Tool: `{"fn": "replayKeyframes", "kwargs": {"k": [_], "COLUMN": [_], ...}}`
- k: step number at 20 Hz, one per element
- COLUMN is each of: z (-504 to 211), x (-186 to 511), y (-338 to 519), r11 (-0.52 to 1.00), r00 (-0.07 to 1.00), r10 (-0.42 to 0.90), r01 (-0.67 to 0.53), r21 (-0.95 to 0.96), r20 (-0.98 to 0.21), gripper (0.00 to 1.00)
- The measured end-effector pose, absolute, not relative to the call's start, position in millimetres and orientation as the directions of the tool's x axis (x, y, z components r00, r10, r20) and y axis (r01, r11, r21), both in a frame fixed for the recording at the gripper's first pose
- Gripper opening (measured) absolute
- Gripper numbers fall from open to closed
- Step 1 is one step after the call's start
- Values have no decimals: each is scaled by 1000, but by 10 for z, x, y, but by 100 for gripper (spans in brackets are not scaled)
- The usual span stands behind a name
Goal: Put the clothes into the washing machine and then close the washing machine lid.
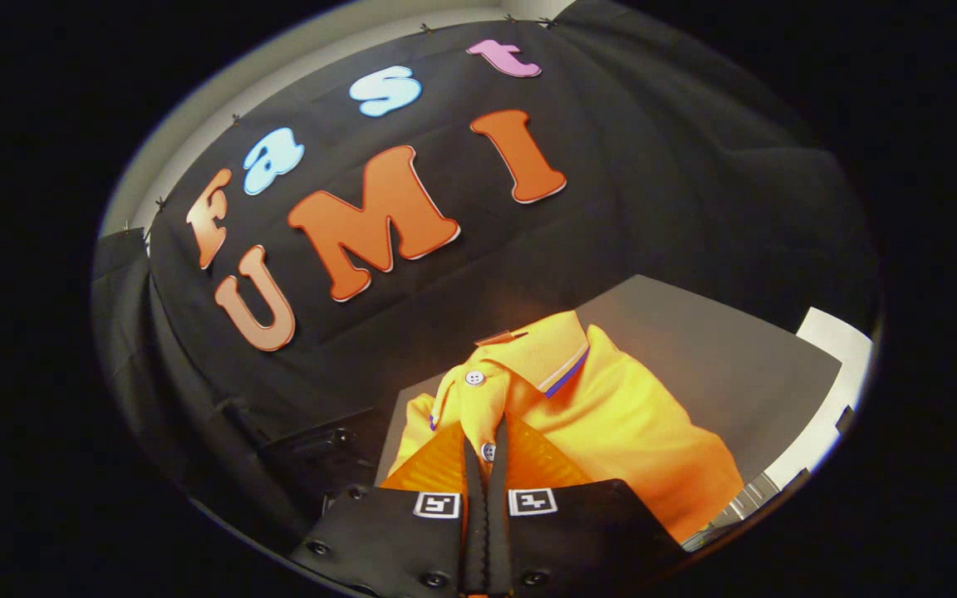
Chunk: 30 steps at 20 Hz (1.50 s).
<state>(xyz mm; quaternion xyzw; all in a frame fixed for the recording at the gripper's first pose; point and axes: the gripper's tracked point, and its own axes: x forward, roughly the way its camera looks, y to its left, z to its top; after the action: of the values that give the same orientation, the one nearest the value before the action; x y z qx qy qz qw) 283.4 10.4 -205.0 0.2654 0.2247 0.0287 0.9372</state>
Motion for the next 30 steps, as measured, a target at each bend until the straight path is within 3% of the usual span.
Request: {"fn": "replayKeyframes", "kwargs": {"k": [9,15,22,30], "z": [-590,-148,-513,-1426], "x": [2720,2649,2662,2813], "y": [869,1740,2833,3677], "r11": [872,817,805,814], "r00": [957,931,870,818], "r10": [238,351,467,496], "r01": [-135,-253,-344,-322], "r21": [471,519,484,484], "r20": [-168,-99,-159,-290], "gripper": [8,7,8,8]}}
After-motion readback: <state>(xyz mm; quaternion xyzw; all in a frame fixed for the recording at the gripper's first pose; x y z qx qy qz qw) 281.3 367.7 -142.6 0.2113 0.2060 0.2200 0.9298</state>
